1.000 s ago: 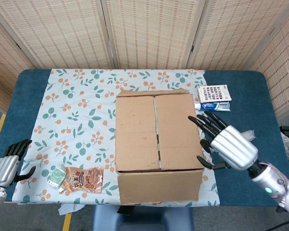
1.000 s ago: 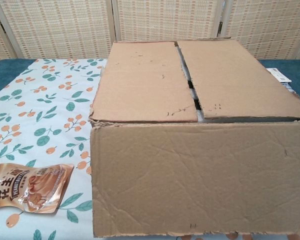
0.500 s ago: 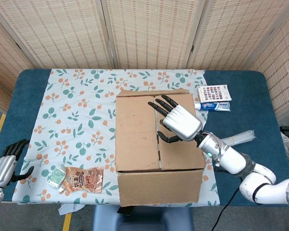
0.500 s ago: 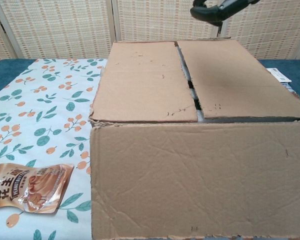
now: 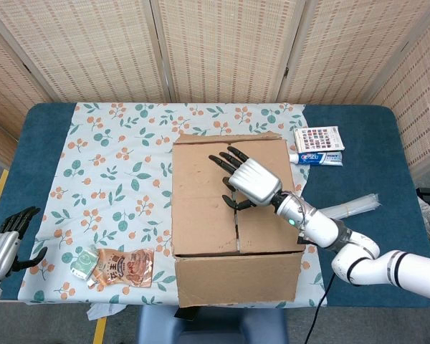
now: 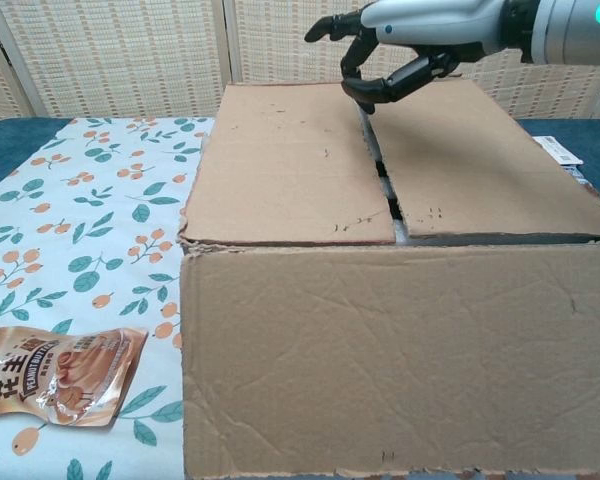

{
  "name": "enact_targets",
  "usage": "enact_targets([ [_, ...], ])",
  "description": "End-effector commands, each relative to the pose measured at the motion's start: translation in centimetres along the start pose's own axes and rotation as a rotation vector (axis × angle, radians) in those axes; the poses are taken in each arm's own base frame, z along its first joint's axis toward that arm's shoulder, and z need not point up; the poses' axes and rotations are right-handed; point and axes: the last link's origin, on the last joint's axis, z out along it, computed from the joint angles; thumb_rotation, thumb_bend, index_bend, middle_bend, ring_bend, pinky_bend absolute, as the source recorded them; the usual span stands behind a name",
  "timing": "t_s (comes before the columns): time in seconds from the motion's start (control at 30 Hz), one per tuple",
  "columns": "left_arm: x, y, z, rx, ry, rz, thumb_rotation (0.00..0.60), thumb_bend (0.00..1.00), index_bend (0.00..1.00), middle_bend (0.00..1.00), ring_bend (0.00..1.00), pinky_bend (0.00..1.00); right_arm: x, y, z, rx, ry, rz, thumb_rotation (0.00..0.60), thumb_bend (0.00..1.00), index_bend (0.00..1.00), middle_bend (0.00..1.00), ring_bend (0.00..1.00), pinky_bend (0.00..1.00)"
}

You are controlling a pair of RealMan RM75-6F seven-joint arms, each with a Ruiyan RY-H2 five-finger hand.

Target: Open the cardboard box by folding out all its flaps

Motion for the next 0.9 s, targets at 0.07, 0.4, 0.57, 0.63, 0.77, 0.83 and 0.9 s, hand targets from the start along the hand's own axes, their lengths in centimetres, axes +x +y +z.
enact_targets([
  [0.07,0.1,-0.1,-0.1,0.001,0.002,-0.004,0.600,0.42,0.00,0.08,0.01,0.00,-0.8,-0.4,1.4,0.016,-0.015,0.025,0.132,0.59,0.50,0.00,0.00,0.00],
  [0.4,0.5,-0.4,-0.4,0.003,0.017,-0.021,0.600,0.42,0.00,0.08,0.01,0.00,-1.8,-1.1,3.1,0.037,-0.038,0.037,0.132,0.59,0.42,0.00,0.00,0.00],
  [0.57,0.5,-0.5,-0.5,0.002,0.019,-0.022,0.600,0.42,0.00,0.08,0.01,0.00,-2.0,-0.7,2.9,0.033,-0.050,0.023,0.132,0.59,0.43,0.00,0.00,0.00],
  [0.63,0.5,-0.5,-0.4,0.002,0.018,-0.021,0.600,0.42,0.00,0.08,0.01,0.00,-2.0,-0.4,2.6,0.028,-0.052,0.006,0.132,0.59,0.45,0.00,0.00,0.00],
  [0.77,0.4,-0.5,-0.3,0.004,0.019,-0.011,0.600,0.42,0.00,0.08,0.01,0.00,-2.0,0.3,1.8,0.012,-0.059,-0.010,0.133,0.59,0.51,0.00,0.00,0.00],
  [0.83,0.4,-0.4,-0.3,0.005,0.021,-0.007,0.600,0.42,0.00,0.08,0.01,0.00,-2.0,0.6,1.5,0.004,-0.066,-0.014,0.132,0.59,0.53,0.00,0.00,0.00],
  [0.9,0.4,-0.4,-0.3,0.006,0.023,-0.007,0.600,0.42,0.00,0.08,0.01,0.00,-2.0,0.8,1.2,-0.002,-0.068,-0.018,0.130,0.59,0.55,0.00,0.00,0.00],
])
